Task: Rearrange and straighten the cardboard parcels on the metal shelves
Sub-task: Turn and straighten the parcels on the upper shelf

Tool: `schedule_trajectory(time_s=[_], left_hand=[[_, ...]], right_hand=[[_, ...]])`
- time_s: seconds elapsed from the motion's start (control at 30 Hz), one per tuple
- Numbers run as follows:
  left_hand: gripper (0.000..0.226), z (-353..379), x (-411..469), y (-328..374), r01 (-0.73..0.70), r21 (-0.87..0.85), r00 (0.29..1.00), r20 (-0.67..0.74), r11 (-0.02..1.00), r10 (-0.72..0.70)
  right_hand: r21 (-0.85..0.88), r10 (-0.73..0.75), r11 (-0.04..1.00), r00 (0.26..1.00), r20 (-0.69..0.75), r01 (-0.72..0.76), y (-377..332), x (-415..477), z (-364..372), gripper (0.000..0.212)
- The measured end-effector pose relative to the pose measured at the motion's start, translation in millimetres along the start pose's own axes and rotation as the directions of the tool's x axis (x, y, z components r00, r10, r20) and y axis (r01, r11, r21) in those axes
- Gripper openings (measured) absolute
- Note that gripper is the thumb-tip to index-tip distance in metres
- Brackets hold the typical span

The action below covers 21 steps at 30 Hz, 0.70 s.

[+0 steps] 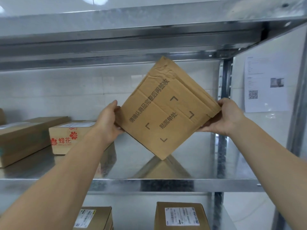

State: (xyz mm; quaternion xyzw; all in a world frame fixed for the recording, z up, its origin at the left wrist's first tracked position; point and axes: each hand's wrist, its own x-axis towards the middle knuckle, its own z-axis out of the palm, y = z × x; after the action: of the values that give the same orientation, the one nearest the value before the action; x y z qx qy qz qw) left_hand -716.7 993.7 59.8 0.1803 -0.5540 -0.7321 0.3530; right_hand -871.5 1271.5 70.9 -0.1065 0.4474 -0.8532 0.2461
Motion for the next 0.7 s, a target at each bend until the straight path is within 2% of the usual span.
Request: schedule_trajectory(time_s=[0.1, 0.17, 0.23, 0.33, 0.4, 0.5, 0.7], left_hand=[[0.039, 1.6, -1.5, 3.3, -0.072, -0.166, 0.997, 0.008, 0.983, 0.074], [0.047, 2.7, -3.6, 4.9, -0.111, -0.132, 0.993, 0.031, 0.985, 0.116], [0.050, 2.9, -4.5, 7.8, -0.137, -0.072, 0.988, 0.059, 0.988, 0.141], [0.044, 2.8, -5.0, 12.4, -0.149, -0.048, 0.985, 0.082, 0.988, 0.153], [0.041, 3.8, -6.0, 15.8, -0.147, -0.041, 0.984, 0.097, 0.988, 0.151], [0.038, 5.0, -7.3, 17.8, -0.141, -0.028, 0.982, 0.124, 0.990, 0.143], [0.037, -2.0, -4.9, 15.0, -0.154, 0.021, 0.979, 0.135, 0.988, 0.150]], right_hand=[[0.007, -0.027, 1.000, 0.995, -0.098, 0.028, 3.2, 0.5, -5.5, 0.043], [-0.055, -0.049, 0.998, 0.988, -0.145, 0.041, 8.9, 3.6, -10.0, 0.040], [-0.209, -0.070, 0.977, 0.982, -0.173, 0.033, 16.7, 7.3, -13.1, 0.035], [-0.471, -0.074, 0.882, 0.982, -0.176, -0.018, 28.5, 12.7, -17.7, 0.032], [-0.558, -0.068, 0.828, 0.982, -0.176, -0.042, 33.4, 13.9, -18.2, 0.027], [-0.617, -0.065, 0.785, 0.984, -0.166, -0.053, 37.9, 13.6, -15.0, 0.028], [-0.583, -0.004, 0.809, 0.992, -0.127, -0.072, 41.4, 16.3, -14.5, 0.030]])
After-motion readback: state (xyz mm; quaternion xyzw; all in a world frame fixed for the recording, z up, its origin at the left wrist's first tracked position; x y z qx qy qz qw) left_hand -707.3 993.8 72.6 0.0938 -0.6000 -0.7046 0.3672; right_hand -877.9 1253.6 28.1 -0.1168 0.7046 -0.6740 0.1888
